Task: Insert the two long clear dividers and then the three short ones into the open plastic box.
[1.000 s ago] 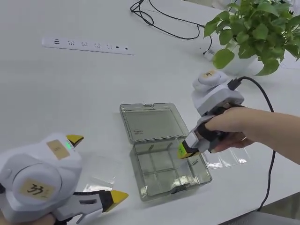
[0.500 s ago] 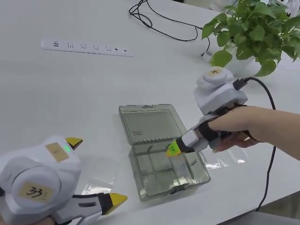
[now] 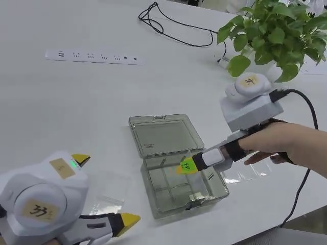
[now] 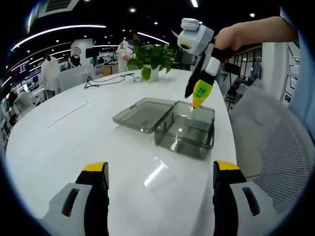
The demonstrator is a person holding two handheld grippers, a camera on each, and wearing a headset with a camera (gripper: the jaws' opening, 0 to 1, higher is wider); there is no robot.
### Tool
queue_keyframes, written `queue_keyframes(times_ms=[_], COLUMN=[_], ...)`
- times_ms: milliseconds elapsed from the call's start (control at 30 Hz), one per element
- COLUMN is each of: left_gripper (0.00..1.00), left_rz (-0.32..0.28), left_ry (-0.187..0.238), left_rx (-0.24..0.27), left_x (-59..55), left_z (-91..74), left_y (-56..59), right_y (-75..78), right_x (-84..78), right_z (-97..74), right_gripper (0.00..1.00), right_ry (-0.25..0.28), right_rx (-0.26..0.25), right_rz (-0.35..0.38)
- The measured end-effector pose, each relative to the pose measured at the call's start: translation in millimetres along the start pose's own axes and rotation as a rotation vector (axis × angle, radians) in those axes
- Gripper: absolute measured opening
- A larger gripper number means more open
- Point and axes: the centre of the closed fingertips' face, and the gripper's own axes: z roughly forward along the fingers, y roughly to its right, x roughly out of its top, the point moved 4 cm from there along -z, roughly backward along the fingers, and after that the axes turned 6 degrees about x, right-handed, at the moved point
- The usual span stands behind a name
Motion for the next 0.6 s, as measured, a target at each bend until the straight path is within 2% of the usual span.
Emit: queue_keyframes(times_ms=[67,167,233,267,300,333,433,500,533,600], left_gripper=[0.89,0.89,0.89,0.89,0.89,0.89,0.9,0.9,0.9,0.9], left_rz=[0.0,-0.009,-0.056,-0.086,-0.11,-0.108,-0.126,-0.147,-0.148,-0.155], left_ry=[-0.004,-0.008,-0.007,-0.004,-0.006,-0.005,-0.013,-0.014,-0.016,-0.024], left_rx=[0.002,0.009,0.013,0.016,0.024,0.026,0.038,0.049,0.053,0.061], left_x=[-0.6,-0.9,-1.1,-0.9,-1.2,-1.1,-2.1,-1.9,-2.0,-2.1], left_z=[-1.0,-3.4,-5.1,-6.0,-7.2,-8.2,-12.2,-16.4,-17.4,-19.7], left_y=[0.5,1.8,2.8,2.7,1.7,0.8,0.9,0.3,0.1,0.3], right_y=[-2.8,3.2,0.3,-1.1,-1.2,0.1,5.6,5.7,3.9,1.5], right_x=[-2.9,-3.4,-7.0,-6.8,-9.2,-4.8,-8.9,-12.5,-9.6,-11.0], right_z=[-2.8,-5.6,-7.2,-8.4,-9.4,-10.7,-17.7,-19.2,-20.3,-23.2], right_gripper=[0.86,0.94,1.0,1.0,1.0,1.0,1.0,1.0,1.0,1.0], right_ry=[0.024,0.057,0.08,0.116,0.113,0.176,0.208,0.195,0.236,0.263], right_rx=[-0.001,-0.009,-0.015,-0.022,-0.024,-0.044,-0.044,-0.046,-0.041,-0.032], right_rz=[-0.021,-0.046,-0.054,-0.066,-0.058,-0.066,-0.089,-0.087,-0.116,-0.136])
